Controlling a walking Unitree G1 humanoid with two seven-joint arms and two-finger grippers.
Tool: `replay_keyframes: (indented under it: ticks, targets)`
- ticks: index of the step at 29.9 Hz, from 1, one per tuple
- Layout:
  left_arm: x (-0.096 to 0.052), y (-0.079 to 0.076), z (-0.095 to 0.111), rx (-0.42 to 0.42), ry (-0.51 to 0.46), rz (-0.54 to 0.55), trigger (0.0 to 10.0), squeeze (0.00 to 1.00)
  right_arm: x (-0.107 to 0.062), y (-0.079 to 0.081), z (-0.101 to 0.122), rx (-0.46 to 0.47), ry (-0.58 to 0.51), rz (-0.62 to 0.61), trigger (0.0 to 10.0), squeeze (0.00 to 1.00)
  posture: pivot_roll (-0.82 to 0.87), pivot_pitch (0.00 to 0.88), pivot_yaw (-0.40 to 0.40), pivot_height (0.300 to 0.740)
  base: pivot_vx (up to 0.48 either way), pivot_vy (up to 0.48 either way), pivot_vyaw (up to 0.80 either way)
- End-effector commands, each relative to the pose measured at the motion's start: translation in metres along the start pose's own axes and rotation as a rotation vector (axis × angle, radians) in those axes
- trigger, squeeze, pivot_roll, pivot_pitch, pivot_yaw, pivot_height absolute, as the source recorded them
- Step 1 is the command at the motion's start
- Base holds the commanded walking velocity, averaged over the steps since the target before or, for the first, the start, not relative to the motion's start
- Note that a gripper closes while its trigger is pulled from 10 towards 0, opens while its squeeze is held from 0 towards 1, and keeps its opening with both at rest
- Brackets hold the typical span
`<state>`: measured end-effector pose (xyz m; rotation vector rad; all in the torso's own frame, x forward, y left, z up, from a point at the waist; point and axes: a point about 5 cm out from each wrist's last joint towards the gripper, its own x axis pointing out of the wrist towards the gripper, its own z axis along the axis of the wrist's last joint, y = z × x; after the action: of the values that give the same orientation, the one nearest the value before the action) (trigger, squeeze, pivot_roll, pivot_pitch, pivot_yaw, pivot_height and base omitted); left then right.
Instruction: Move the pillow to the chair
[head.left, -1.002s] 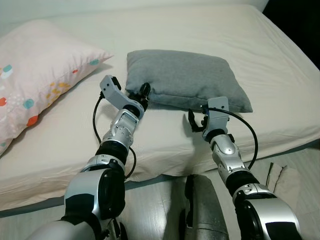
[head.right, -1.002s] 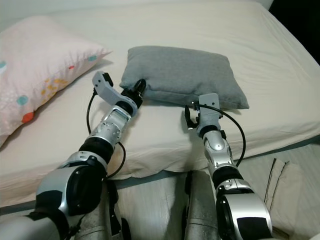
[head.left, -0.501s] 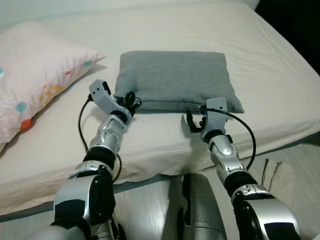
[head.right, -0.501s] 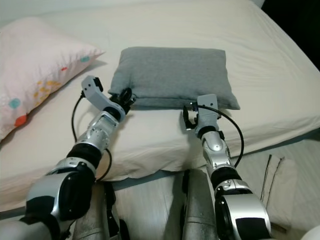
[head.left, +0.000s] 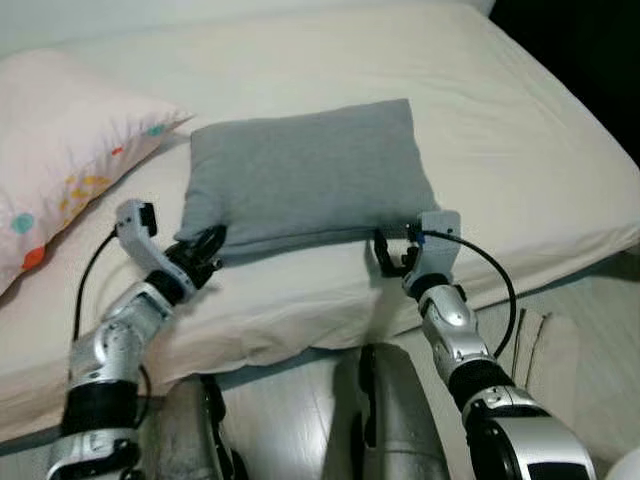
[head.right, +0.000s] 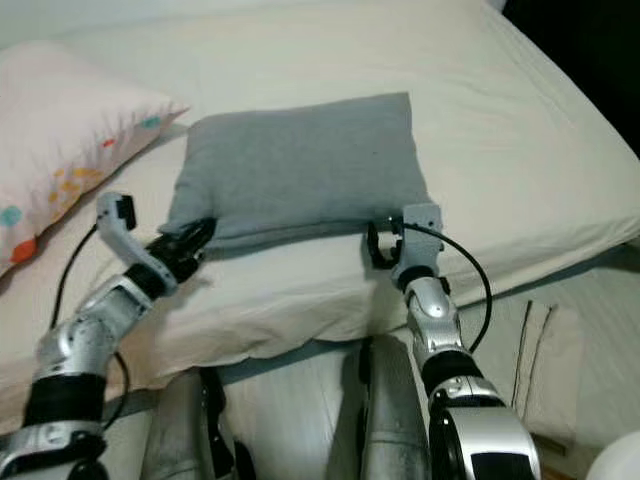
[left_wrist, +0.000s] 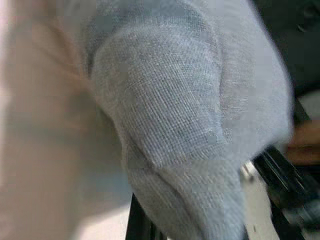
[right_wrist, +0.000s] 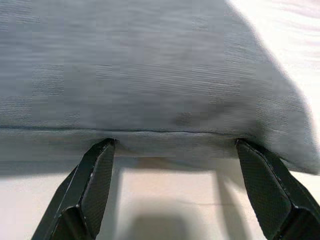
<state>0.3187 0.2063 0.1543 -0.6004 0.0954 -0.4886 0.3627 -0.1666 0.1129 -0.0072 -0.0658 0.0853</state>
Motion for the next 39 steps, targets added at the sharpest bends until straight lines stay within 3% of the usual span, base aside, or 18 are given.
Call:
replay_keyframes:
  ticks: [1,8,11,12,13,14,15,16,23,27,28,29,30,31,35,36,38,39]
  targets:
    - [-0.025,-0.01,0.0,0.005,0.149,-0.159,0.0,0.0,-0.004,-0.008,-0.002,0.043,-0.011,-0.044,10.0,0.0,0.03,0.3,-0.023,0.557,0.0,0.0,0.0]
    - [-0.037,-0.018,0.003,-0.013,0.217,-0.237,0.0,0.0,-0.004,-0.009,-0.001,0.048,-0.016,-0.052,10.0,0.0,0.02,0.301,-0.021,0.557,0.0,0.0,0.0]
    - [-0.044,-0.025,0.005,-0.026,0.285,-0.322,0.0,0.0,-0.004,-0.011,0.0,0.052,-0.019,-0.057,10.0,0.0,0.03,0.302,-0.02,0.557,0.0,0.0,0.0]
    - [-0.047,-0.028,-0.002,0.014,0.345,-0.346,0.0,0.87,-0.004,-0.012,0.0,0.052,-0.018,-0.059,10.0,0.0,0.03,0.301,-0.019,0.557,0.0,0.0,0.0]
    - [-0.052,-0.032,-0.01,0.055,0.421,-0.374,0.0,0.87,-0.004,-0.012,-0.001,0.048,-0.016,-0.061,10.0,0.0,0.02,0.301,-0.019,0.557,0.0,0.0,0.0]
    - [-0.052,-0.032,-0.01,0.055,0.421,-0.374,0.0,0.87,-0.004,-0.012,-0.001,0.048,-0.016,-0.061,10.0,0.0,0.02,0.301,-0.019,0.557,0.0,0.0,0.0]
    - [-0.056,-0.035,-0.02,0.082,0.489,-0.404,8.2,1.0,-0.004,-0.013,-0.001,0.041,-0.014,-0.062,10.0,0.0,0.02,0.303,-0.019,0.557,0.0,0.0,0.0]
    - [-0.061,-0.04,-0.026,0.062,0.532,-0.443,10.0,1.0,-0.005,-0.013,-0.001,0.037,-0.013,-0.063,10.0,0.0,0.02,0.302,-0.017,0.557,0.0,0.0,0.0]
    - [-0.069,-0.046,-0.024,-0.024,0.546,-0.504,10.0,1.0,-0.004,-0.014,0.0,0.029,-0.015,-0.062,10.0,0.0,0.02,0.3,-0.017,0.557,0.0,0.0,0.0]
    - [-0.071,-0.035,-0.009,-0.067,0.494,-0.477,10.0,1.0,-0.004,-0.017,0.001,0.027,-0.017,-0.068,10.0,0.0,0.02,0.3,-0.016,0.557,0.0,0.0,0.0]
    - [-0.073,-0.023,0.001,-0.077,0.454,-0.426,10.0,1.0,-0.005,-0.018,0.001,0.026,-0.017,-0.071,10.0,0.0,0.02,0.3,-0.015,0.557,0.0,0.0,0.0]
    - [-0.073,-0.023,0.001,-0.077,0.454,-0.426,10.0,1.0,-0.005,-0.018,0.001,0.026,-0.017,-0.071,10.0,0.0,0.02,0.3,-0.015,0.557,0.0,0.0,0.0]
    - [-0.071,-0.008,0.011,-0.075,0.387,-0.333,10.0,1.0,-0.006,-0.018,0.0,0.025,-0.016,-0.072,10.0,0.0,0.02,0.297,-0.015,0.557,0.0,0.0,0.0]
    - [-0.066,0.023,0.023,-0.08,0.267,-0.108,10.0,1.0,-0.006,-0.018,-0.001,0.026,-0.015,-0.072,10.0,0.0,0.02,0.297,-0.015,0.557,0.0,0.0,0.0]
    - [-0.065,0.032,0.024,-0.083,0.248,-0.037,10.0,1.0,-0.007,-0.018,-0.001,0.026,-0.015,-0.072,10.0,0.0,0.02,0.297,-0.015,0.557,0.0,0.0,0.0]
    - [-0.064,0.043,0.022,-0.083,0.25,0.047,10.0,1.0,-0.007,-0.017,-0.001,0.027,-0.015,-0.07,10.0,0.0,0.02,0.289,-0.017,0.557,0.0,0.0,0.0]
    - [-0.064,0.043,0.022,-0.083,0.25,0.047,10.0,1.0,-0.007,-0.017,-0.001,0.027,-0.015,-0.07,10.0,0.0,0.02,0.289,-0.017,0.557,0.0,0.0,0.0]
    - [-0.064,0.05,0.018,-0.097,0.264,0.106,10.0,1.0,-0.006,-0.017,-0.001,0.028,-0.016,-0.068,10.0,0.0,0.02,0.285,-0.018,0.557,0.0,0.0,0.0]
